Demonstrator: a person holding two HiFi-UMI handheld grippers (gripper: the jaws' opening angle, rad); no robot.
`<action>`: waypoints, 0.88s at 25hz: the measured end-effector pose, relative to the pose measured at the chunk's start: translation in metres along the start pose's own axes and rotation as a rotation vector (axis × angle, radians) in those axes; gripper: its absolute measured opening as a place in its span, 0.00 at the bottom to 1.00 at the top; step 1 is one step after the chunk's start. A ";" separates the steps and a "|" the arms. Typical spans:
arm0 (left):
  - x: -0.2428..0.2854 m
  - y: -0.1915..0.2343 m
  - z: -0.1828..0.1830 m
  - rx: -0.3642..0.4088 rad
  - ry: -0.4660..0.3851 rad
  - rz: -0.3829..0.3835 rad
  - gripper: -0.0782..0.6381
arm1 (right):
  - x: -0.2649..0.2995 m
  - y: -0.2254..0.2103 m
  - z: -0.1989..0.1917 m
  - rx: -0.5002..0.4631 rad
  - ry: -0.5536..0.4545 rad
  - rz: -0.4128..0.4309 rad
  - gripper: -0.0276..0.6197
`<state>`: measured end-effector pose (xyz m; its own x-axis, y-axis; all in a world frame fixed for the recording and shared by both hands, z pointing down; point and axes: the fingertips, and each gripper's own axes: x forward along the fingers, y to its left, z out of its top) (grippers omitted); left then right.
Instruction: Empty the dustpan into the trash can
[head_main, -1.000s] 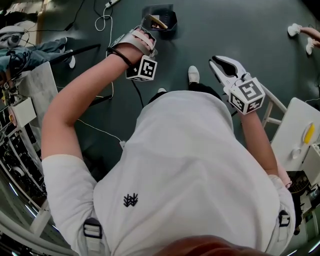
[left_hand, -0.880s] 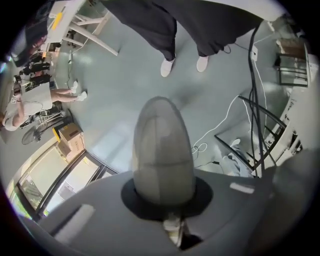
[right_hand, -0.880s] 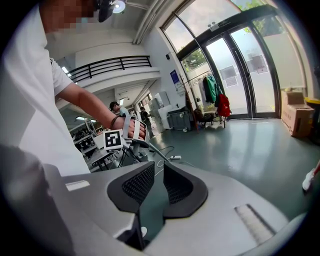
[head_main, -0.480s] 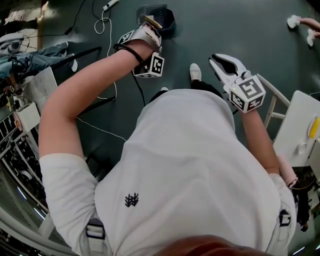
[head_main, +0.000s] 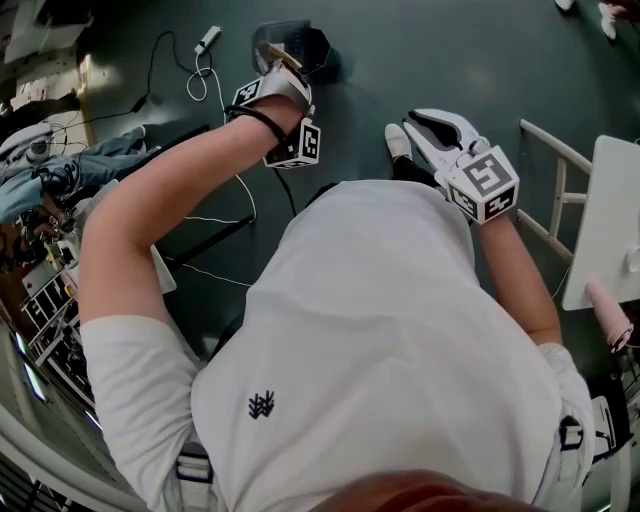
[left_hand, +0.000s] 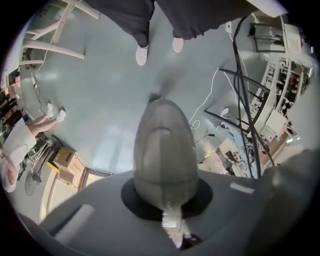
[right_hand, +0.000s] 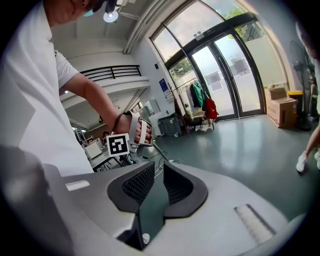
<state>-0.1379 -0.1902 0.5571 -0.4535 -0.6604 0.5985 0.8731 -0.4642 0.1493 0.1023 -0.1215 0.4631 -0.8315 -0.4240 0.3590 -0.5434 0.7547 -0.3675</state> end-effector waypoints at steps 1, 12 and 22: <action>-0.005 -0.004 0.000 0.009 0.004 -0.027 0.18 | -0.003 0.000 -0.003 0.005 0.001 -0.004 0.13; -0.017 0.008 0.000 0.042 0.069 -0.105 0.18 | 0.012 0.017 0.002 -0.005 0.010 0.016 0.13; -0.019 0.006 -0.004 0.041 0.081 -0.145 0.18 | 0.004 0.022 -0.006 0.022 0.020 -0.005 0.13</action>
<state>-0.1246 -0.1835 0.5434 -0.5872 -0.6345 0.5027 0.8030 -0.5347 0.2631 0.0875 -0.1039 0.4617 -0.8267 -0.4173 0.3773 -0.5498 0.7414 -0.3847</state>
